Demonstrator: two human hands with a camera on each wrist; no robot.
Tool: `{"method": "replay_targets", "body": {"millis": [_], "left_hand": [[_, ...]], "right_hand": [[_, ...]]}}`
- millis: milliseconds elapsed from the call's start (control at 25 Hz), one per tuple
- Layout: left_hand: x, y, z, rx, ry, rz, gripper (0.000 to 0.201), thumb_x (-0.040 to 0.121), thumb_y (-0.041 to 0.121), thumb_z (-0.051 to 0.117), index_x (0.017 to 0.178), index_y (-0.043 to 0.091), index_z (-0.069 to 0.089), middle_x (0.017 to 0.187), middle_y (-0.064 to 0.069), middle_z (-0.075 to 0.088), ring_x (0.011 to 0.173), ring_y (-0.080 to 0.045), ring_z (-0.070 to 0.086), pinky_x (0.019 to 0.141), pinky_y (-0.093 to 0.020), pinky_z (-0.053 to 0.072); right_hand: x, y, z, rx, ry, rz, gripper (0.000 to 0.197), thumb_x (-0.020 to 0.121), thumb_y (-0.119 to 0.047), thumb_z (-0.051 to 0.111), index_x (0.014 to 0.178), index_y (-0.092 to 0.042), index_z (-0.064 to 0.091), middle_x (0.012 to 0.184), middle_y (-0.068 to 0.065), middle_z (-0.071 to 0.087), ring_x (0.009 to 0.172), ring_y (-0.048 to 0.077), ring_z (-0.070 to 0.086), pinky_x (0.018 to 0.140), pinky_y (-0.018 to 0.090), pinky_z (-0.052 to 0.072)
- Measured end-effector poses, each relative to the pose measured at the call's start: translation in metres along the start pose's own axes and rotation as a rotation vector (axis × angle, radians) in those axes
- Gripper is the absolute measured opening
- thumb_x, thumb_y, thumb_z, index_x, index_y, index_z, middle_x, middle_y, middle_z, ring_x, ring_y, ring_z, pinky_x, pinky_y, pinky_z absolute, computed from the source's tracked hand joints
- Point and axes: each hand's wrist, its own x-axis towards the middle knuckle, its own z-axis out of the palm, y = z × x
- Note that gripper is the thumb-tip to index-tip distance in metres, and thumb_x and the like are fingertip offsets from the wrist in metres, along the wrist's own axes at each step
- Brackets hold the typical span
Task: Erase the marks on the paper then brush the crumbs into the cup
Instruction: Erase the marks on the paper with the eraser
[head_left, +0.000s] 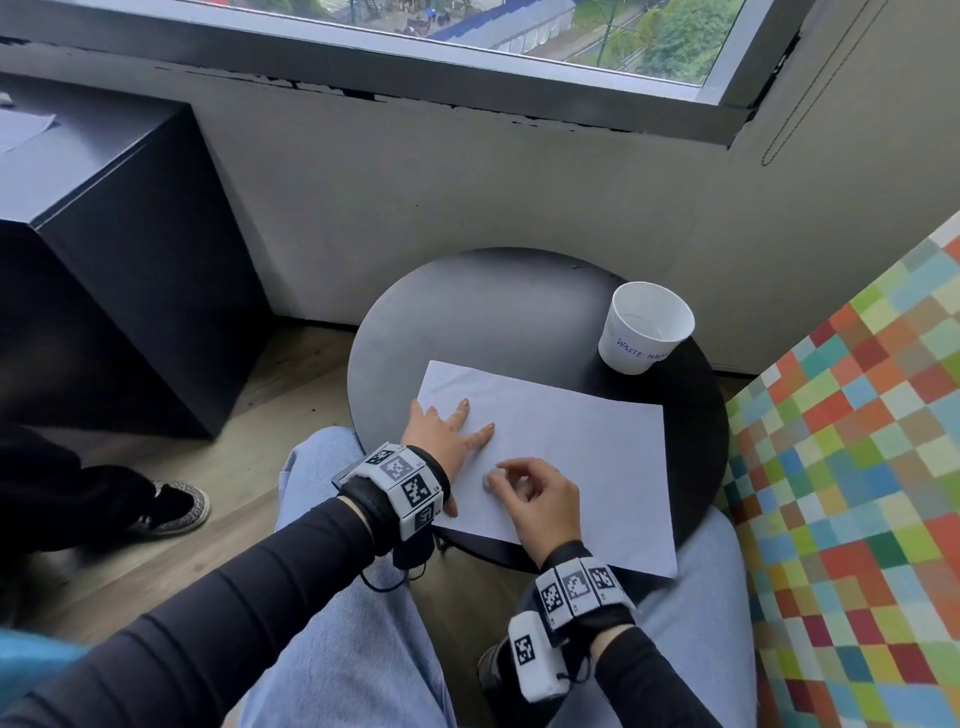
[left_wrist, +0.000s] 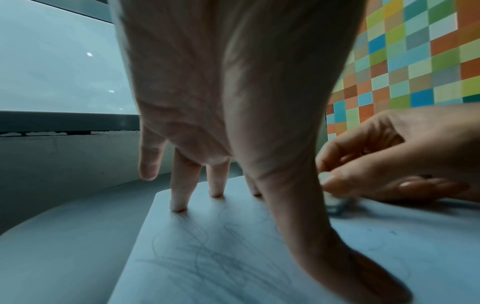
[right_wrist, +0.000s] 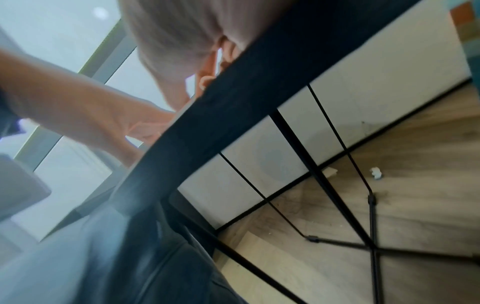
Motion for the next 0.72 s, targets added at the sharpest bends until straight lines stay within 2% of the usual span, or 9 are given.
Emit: {"method": "replay_targets", "body": {"millis": [80, 200, 240, 360, 400, 520, 640, 720], "left_hand": [[0.0001, 0.0, -0.0001, -0.007, -0.003, 0.004, 0.126, 0.07, 0.06, 0.079, 0.156, 0.037, -0.011, 0.165, -0.012, -0.01, 0.145, -0.042, 0.022, 0.118, -0.056, 0.017], [0.0002, 0.0005, -0.0012, 0.006, -0.011, -0.006, 0.127, 0.07, 0.062, 0.078, 0.156, 0.036, -0.012, 0.164, -0.012, -0.011, 0.145, -0.041, 0.023, 0.117, -0.055, 0.02], [0.0007, 0.0005, -0.0019, 0.011, -0.011, -0.006, 0.127, 0.07, 0.062, 0.078, 0.156, 0.036, -0.012, 0.164, -0.012, -0.011, 0.145, -0.041, 0.023, 0.117, -0.055, 0.021], [0.0015, 0.0012, -0.003, -0.004, -0.022, -0.004, 0.128, 0.07, 0.06, 0.08, 0.155, 0.037, -0.013, 0.164, -0.011, -0.013, 0.146, -0.041, 0.022, 0.117, -0.055, 0.02], [0.0011, 0.0013, -0.0033, -0.009, -0.033, -0.007, 0.127, 0.07, 0.059, 0.079, 0.154, 0.038, -0.014, 0.164, -0.011, -0.013, 0.146, -0.041, 0.021, 0.117, -0.055, 0.019], [0.0009, 0.0021, -0.0062, -0.001, -0.049, -0.017, 0.129, 0.07, 0.059, 0.08, 0.154, 0.038, -0.016, 0.164, -0.01, -0.015, 0.146, -0.042, 0.02, 0.117, -0.054, 0.02], [0.003, 0.0025, -0.009, -0.007, -0.063, -0.008, 0.129, 0.07, 0.058, 0.081, 0.154, 0.038, -0.016, 0.164, -0.01, -0.017, 0.146, -0.042, 0.022, 0.117, -0.053, 0.022], [0.0027, 0.0025, -0.0087, 0.003, -0.065, -0.009, 0.13, 0.07, 0.059, 0.08, 0.153, 0.039, -0.017, 0.164, -0.009, -0.017, 0.145, -0.041, 0.023, 0.117, -0.052, 0.023]], "right_hand": [[0.0023, 0.0003, 0.0035, -0.005, 0.063, 0.033, 0.007, 0.076, -0.025, 0.079, 0.079, -0.023, 0.073, 0.07, -0.009, 0.065, 0.058, 0.005, 0.049, 0.06, 0.016, 0.041], [-0.004, -0.0015, 0.0019, 0.029, -0.112, -0.038, 0.006, 0.074, -0.022, 0.08, 0.075, -0.022, 0.074, 0.07, -0.009, 0.068, 0.056, 0.005, 0.048, 0.058, 0.016, 0.042], [-0.0033, -0.0017, 0.0018, 0.034, -0.112, -0.031, 0.006, 0.074, -0.022, 0.08, 0.075, -0.022, 0.074, 0.07, -0.009, 0.068, 0.056, 0.005, 0.048, 0.058, 0.016, 0.041], [0.0039, 0.0007, 0.0044, 0.014, 0.07, 0.028, 0.007, 0.075, -0.025, 0.08, 0.078, -0.023, 0.074, 0.069, -0.007, 0.066, 0.058, 0.005, 0.05, 0.061, 0.016, 0.043], [0.0042, 0.0008, 0.0047, 0.015, 0.06, 0.017, 0.007, 0.075, -0.024, 0.08, 0.078, -0.023, 0.074, 0.069, -0.008, 0.066, 0.058, 0.006, 0.05, 0.061, 0.016, 0.043], [-0.0014, -0.0012, 0.0023, 0.015, -0.109, -0.058, 0.006, 0.074, -0.022, 0.08, 0.076, -0.021, 0.075, 0.069, -0.012, 0.067, 0.058, 0.004, 0.051, 0.06, 0.013, 0.04], [0.0036, 0.0006, 0.0042, 0.011, 0.029, 0.0, 0.008, 0.074, -0.025, 0.08, 0.078, -0.021, 0.074, 0.072, -0.01, 0.068, 0.06, 0.004, 0.053, 0.061, 0.014, 0.042], [0.0032, 0.0003, 0.0051, -0.012, 0.005, -0.032, 0.007, 0.075, -0.026, 0.079, 0.078, -0.022, 0.074, 0.072, -0.012, 0.068, 0.061, 0.004, 0.053, 0.061, 0.014, 0.042]]}}
